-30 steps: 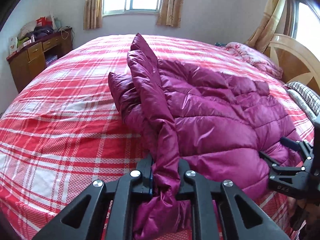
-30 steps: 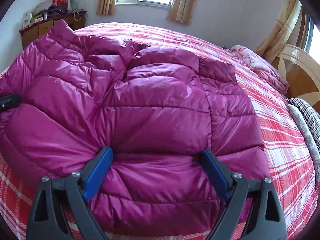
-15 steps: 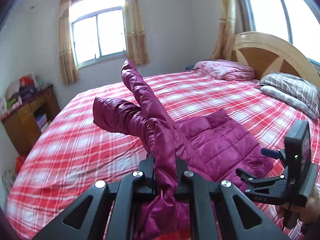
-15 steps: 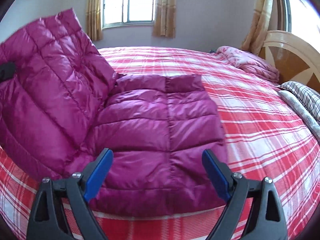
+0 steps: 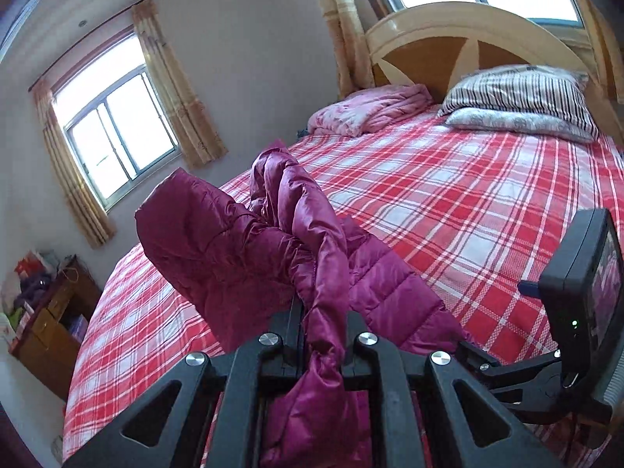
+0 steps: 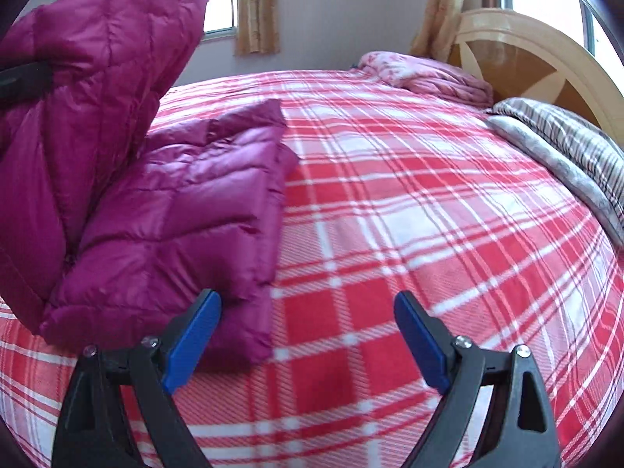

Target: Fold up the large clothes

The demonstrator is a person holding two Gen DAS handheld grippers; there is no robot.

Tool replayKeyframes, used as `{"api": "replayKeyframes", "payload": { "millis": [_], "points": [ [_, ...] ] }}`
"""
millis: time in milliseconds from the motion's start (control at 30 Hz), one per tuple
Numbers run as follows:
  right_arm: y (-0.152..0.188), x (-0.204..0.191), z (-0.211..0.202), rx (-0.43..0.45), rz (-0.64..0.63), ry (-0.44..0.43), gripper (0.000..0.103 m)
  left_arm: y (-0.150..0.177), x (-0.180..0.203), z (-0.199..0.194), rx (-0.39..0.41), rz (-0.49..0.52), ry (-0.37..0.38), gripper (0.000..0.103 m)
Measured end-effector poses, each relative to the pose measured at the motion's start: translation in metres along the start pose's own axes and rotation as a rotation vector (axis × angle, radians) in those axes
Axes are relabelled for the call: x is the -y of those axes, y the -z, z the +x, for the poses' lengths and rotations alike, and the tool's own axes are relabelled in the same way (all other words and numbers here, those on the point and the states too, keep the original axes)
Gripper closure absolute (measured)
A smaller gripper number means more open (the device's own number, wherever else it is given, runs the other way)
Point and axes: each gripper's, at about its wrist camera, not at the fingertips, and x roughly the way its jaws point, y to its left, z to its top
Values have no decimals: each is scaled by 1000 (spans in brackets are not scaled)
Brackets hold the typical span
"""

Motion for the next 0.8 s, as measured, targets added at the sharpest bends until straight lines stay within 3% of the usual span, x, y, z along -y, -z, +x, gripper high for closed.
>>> {"api": "replayKeyframes", "payload": {
  "millis": [233, 367, 433, 600, 700, 767, 800],
  "points": [
    [17, 54, 3, -8, 124, 66, 10, 9, 65, 38, -43, 129, 47, 94],
    [17, 57, 0, 3, 152, 63, 10, 22, 92, 56, -44, 221, -10, 89],
    [19, 55, 0, 8, 147, 66, 9, 24, 96, 62, -44, 221, -25, 88],
    [21, 51, 0, 23, 145, 72, 7, 16, 88, 45, -1, 164, 12, 73],
    [24, 53, 1, 32, 143, 77, 6, 4, 78, 12, 101, 101, 21, 56],
    [24, 53, 2, 35, 138, 80, 6, -3, 66, -14, 188, 60, 14, 27],
    [24, 54, 1, 37, 139, 79, 6, -6, 57, -27, 229, 37, 6, 21]
  ]
}}
